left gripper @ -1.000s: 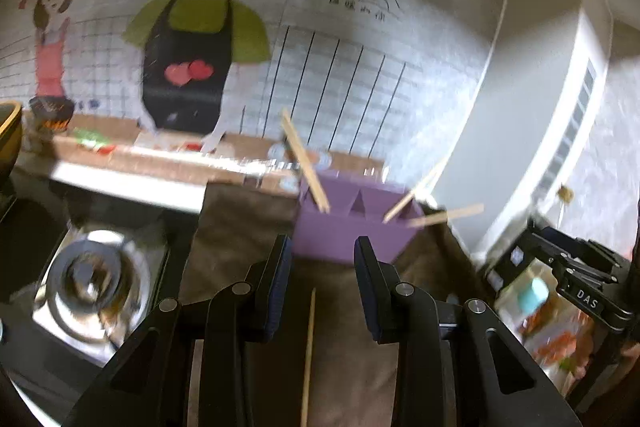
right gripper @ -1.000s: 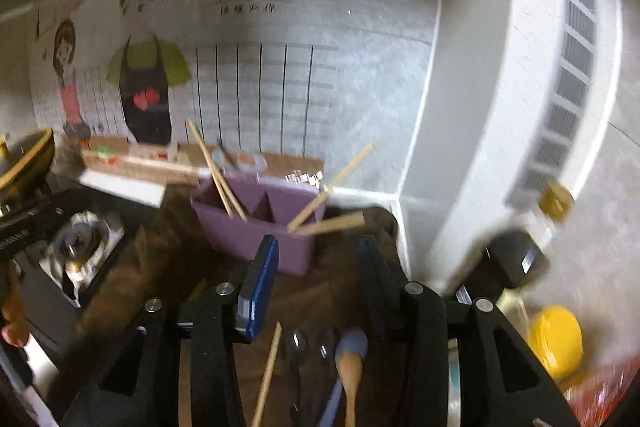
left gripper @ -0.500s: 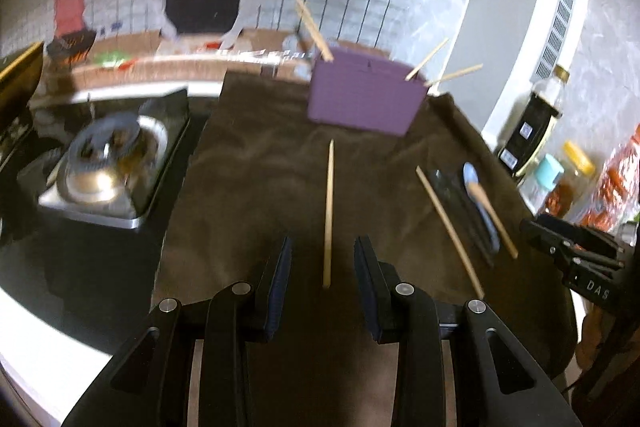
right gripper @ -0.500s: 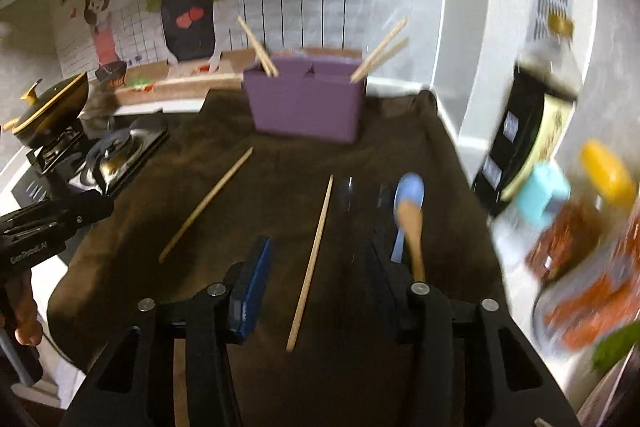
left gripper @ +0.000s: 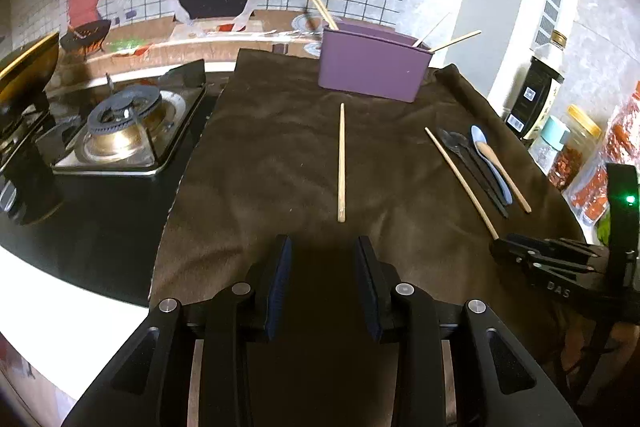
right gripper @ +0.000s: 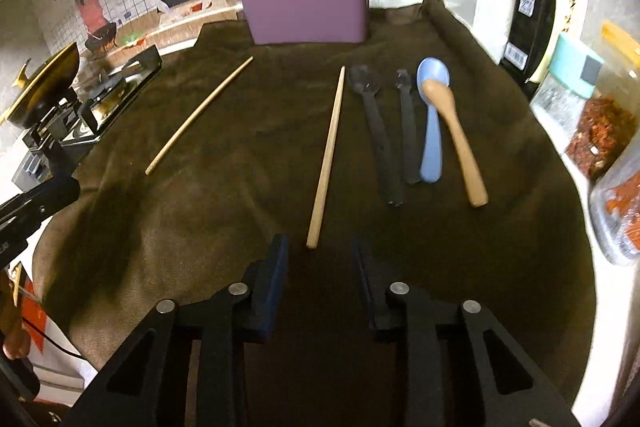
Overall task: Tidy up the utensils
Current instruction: 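Grasp a chopstick with the right tool while the left tool approaches another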
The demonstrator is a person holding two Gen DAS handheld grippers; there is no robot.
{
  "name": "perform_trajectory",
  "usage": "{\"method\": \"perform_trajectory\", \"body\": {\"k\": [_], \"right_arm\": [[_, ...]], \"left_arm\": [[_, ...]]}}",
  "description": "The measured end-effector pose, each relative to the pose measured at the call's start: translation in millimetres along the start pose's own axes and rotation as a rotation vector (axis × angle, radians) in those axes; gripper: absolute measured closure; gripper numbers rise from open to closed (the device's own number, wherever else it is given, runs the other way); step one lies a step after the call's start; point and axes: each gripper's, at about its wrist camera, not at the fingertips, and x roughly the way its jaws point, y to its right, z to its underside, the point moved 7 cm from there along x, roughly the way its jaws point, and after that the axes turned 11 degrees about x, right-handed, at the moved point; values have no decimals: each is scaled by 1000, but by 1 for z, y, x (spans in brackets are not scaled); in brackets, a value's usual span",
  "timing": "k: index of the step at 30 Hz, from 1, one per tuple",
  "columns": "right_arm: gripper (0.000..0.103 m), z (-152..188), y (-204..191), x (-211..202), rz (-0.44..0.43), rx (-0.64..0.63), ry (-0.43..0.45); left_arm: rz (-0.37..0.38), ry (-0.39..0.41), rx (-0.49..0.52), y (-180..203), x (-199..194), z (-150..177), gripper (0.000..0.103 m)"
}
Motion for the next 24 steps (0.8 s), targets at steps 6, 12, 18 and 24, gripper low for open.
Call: {"method": "perform_trajectory", "body": {"k": [6, 12, 18, 24], "right_arm": [[82, -8, -2, 8, 15, 6, 11], [97, -7, -9, 9, 96, -79, 43], [99, -12, 0, -1, 87, -64, 60], [98, -18, 8, -14, 63, -31, 74]], "left_arm": [[-10, -14, -27, -4, 2, 3, 69], [-1, -19, -31, 0, 9, 2, 69], [39, -25, -40, 6, 23, -4, 69], [58, -44, -26, 13, 48, -12, 71]]}}
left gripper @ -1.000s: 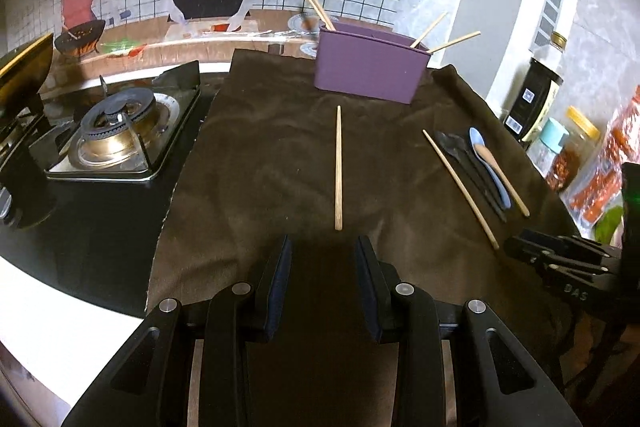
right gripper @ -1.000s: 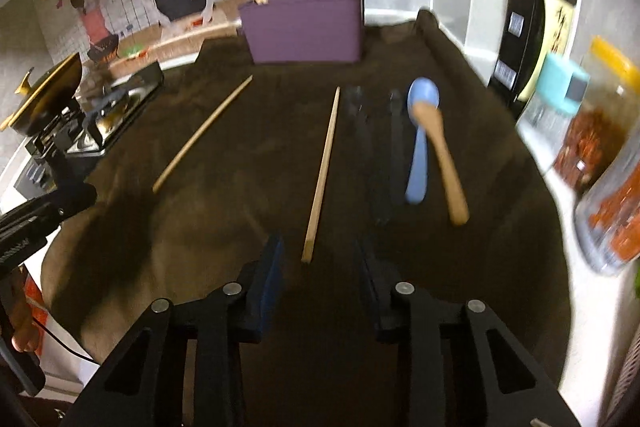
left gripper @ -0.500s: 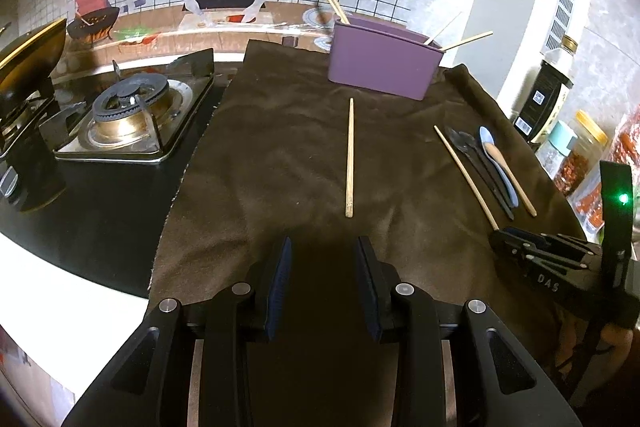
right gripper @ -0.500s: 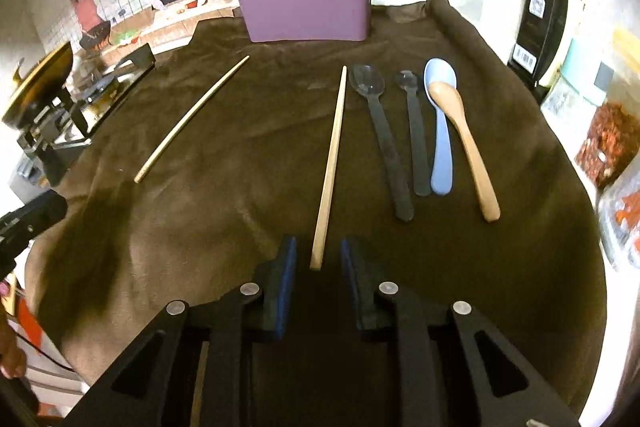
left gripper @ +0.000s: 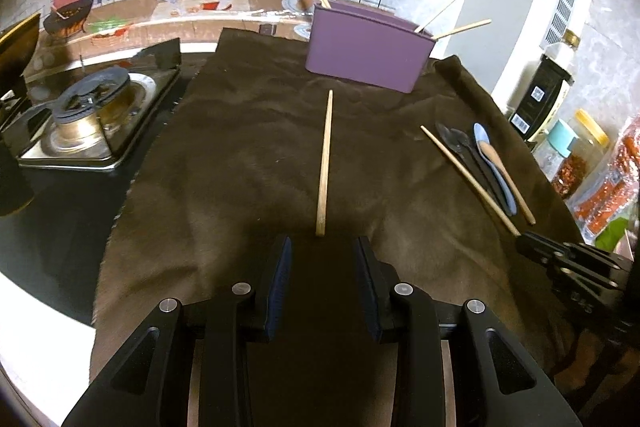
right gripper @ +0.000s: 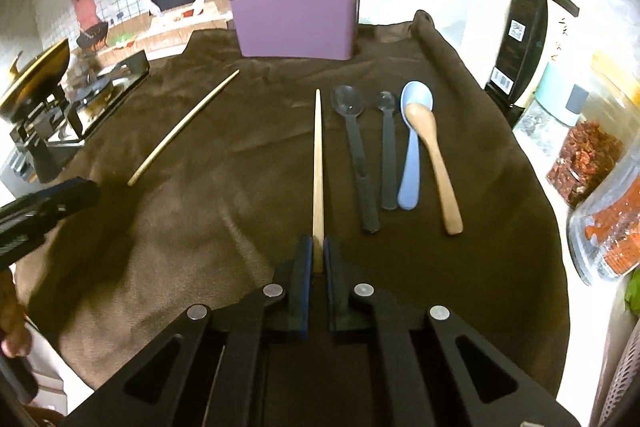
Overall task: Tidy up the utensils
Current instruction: 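Grasp a chopstick with the right tool while the left tool approaches another, then close the left tool on the last wooden chopstick while the right tool holds its own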
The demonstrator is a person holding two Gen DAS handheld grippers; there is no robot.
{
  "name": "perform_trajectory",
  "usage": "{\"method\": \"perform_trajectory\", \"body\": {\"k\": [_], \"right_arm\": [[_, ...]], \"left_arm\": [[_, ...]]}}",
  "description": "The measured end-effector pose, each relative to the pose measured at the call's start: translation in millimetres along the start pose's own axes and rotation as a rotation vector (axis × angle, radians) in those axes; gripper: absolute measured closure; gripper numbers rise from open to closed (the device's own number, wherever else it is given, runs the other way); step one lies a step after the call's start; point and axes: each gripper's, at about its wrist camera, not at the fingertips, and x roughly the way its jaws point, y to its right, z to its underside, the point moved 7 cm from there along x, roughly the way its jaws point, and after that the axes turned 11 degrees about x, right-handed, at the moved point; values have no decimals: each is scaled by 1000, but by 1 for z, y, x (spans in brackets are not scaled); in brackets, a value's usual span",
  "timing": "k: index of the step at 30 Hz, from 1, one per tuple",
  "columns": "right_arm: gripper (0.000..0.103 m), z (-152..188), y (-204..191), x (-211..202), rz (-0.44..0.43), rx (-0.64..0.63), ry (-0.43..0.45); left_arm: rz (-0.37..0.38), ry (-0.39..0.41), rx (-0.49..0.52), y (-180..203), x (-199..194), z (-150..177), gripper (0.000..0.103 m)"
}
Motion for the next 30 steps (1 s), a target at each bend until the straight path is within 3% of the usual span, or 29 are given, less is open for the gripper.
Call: {"method": "perform_trajectory", "body": {"k": [3, 13, 23, 30], "right_arm": [[98, -2, 1, -4, -8, 1, 9], [98, -3, 2, 2, -27, 7, -3], [98, -2, 3, 7, -40, 2, -17], [98, 0, 2, 8, -50, 3, -24]], "left_arm": [[-2, -11, 17, 3, 11, -4, 79], [-52, -78, 22, 2, 39, -9, 84], [-94, -106, 26, 3, 47, -15, 86], [-100, -109, 9, -2, 47, -16, 96]]}}
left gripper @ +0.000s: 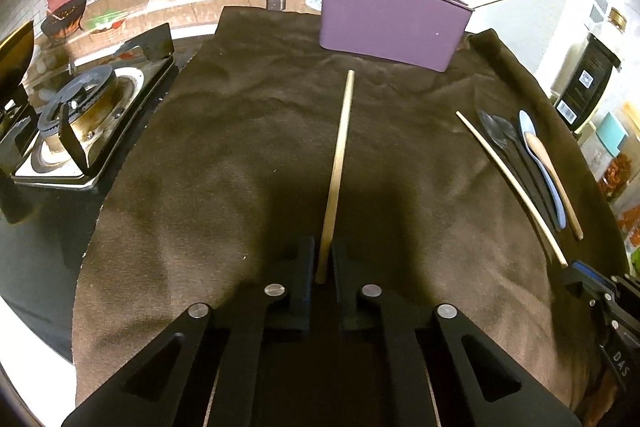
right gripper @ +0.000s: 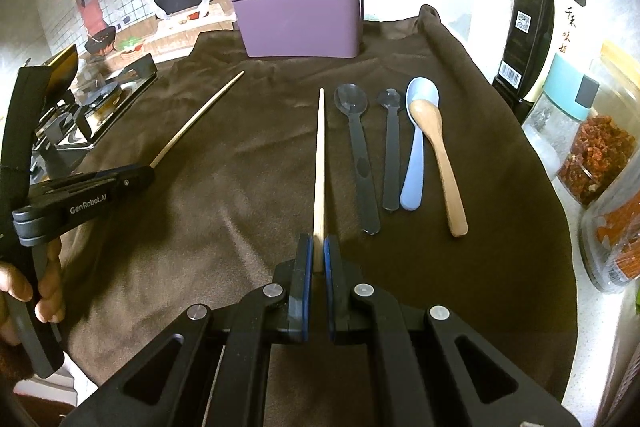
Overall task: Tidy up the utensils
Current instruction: 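Close the left tool on the last wooden chopstick while the right tool holds its own, then lift both held chopsticks up and over into the purple caddy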
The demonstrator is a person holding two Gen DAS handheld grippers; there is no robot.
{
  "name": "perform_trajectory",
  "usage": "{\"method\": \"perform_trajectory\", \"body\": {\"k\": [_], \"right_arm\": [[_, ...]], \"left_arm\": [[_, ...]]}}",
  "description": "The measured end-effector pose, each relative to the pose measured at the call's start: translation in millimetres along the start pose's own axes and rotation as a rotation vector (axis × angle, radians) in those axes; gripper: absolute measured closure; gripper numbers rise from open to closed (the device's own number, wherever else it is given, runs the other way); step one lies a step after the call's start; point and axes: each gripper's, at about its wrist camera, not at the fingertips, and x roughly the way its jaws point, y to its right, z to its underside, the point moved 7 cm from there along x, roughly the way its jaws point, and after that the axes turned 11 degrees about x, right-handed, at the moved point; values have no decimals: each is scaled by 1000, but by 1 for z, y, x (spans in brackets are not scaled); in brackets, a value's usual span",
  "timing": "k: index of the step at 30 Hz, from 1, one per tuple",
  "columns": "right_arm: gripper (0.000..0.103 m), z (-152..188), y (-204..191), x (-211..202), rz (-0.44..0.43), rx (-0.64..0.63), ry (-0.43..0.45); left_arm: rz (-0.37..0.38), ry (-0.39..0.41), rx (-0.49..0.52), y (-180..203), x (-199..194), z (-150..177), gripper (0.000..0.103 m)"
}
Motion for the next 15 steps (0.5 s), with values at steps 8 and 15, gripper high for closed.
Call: {"method": "perform_trajectory", "body": {"k": [8, 15], "right_arm": [[98, 1, 0, -6, -13, 9, 10], [98, -12, -6, -34, -4, -21, 59]], "left_arm": [[-13, 39, 13, -2, -20, 0, 97], [-7, 161, 51, -5, -81, -19, 97]]}}
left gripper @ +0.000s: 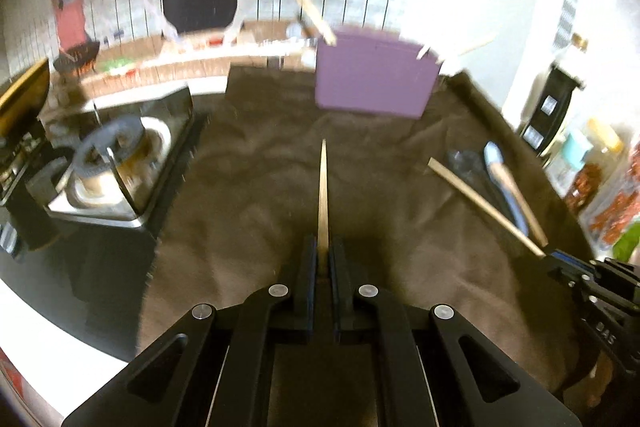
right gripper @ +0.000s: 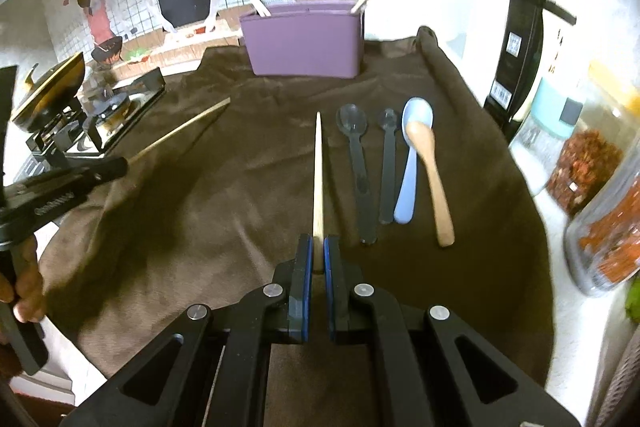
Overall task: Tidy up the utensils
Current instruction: 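Lift both held chopsticks up and over into the purple caddy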
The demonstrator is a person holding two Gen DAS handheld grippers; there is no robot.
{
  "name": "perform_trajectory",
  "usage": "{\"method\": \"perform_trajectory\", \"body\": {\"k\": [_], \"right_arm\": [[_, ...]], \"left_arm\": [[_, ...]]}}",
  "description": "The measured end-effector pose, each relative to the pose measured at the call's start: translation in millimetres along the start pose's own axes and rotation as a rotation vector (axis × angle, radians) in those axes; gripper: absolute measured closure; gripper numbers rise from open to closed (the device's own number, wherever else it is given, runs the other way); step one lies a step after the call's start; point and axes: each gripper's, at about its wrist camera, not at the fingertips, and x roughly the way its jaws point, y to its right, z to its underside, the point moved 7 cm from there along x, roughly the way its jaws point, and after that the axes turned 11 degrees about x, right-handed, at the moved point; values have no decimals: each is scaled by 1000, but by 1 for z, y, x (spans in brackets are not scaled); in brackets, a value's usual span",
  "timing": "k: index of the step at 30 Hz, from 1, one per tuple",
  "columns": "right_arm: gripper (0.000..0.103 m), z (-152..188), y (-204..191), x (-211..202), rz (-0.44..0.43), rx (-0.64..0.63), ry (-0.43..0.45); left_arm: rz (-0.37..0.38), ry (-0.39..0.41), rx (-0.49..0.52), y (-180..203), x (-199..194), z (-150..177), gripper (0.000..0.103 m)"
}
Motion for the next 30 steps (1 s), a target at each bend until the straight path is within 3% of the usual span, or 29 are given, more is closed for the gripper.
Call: {"method": "perform_trajectory", "body": {"k": [6, 11, 16, 24, 30], "right_arm": [[98, -48, -18, -44, -13, -66, 97], [98, -104, -35, -60, -28, -99, 135], [99, -169, -46, -83, -7, -127, 230], [99, -296, -62, -139, -22, -134, 377], [99, -363, -66, -141, -18, -138, 445]], "left_arm": [[14, 119, 28, -8, -42, -49, 97], [66, 145, 11, -21, -49, -99, 97], [65, 223, 35, -31, -68, -165, 97], [91, 402, 73, -36, -120, -297, 97], [46, 467, 98, -39, -108, -360, 97]]}}
